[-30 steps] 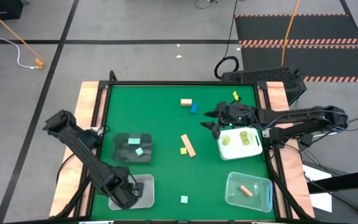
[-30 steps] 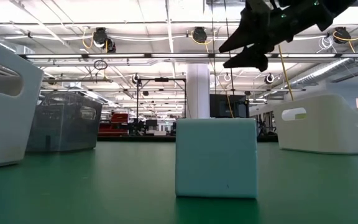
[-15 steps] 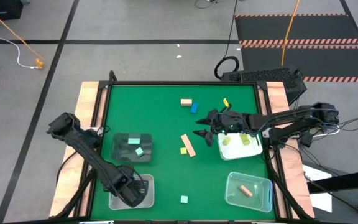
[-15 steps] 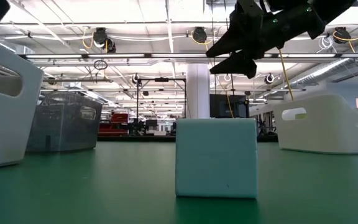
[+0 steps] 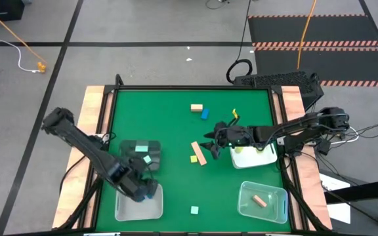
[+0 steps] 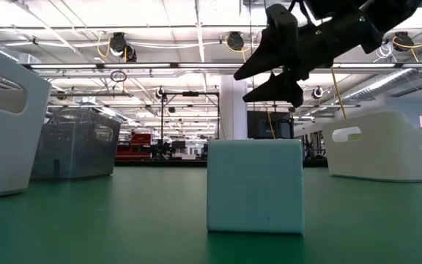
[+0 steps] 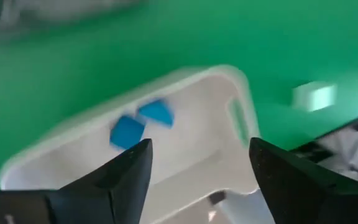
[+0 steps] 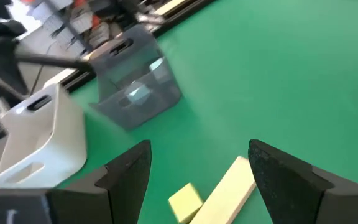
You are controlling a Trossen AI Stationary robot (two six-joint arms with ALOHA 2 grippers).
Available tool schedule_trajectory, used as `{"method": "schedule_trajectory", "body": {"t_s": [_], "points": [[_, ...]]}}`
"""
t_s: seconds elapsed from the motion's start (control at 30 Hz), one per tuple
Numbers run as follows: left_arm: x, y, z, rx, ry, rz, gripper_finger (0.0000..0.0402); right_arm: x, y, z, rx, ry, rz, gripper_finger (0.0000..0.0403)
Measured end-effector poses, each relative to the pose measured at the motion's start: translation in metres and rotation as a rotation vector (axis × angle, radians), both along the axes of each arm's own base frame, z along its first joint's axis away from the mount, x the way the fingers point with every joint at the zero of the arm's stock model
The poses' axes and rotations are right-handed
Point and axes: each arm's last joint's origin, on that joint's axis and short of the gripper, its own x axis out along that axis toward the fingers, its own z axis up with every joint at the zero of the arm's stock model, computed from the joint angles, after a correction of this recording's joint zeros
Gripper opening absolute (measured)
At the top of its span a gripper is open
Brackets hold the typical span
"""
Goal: Sort & place blocks by color
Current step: Put the bottom brown block into the bin
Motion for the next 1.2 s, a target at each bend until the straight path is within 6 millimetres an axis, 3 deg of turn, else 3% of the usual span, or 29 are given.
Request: {"method": "schedule_trajectory", "body": {"t_s": [0.13,0.3,0.5,0.73,1.2], "points": [[-0.008,0.022,0.026,0.141,-0.190,-0.036,0.0254,0.000,-0.001,0.002,-0.002,-0.006,-0.095,0.0258],[-0.013,0.047,0.050,0.319,-0.372,-0.051,0.0251,0.009,-0.002,0.018,-0.014,-0.009,-0.164,0.0258],[-0.011,0.062,0.065,0.420,-0.481,-0.111,0.0251,0.037,-0.002,0.027,-0.078,0.120,-0.204,0.0258],[-0.002,0.063,0.073,0.474,-0.571,-0.198,0.0251,0.066,-0.001,0.002,-0.020,0.375,-0.272,0.0258],[0.000,0.061,0.076,0.555,-0.604,-0.327,0.0251,0.085,0.007,-0.051,0.163,0.475,-0.403,0.0258]]}}
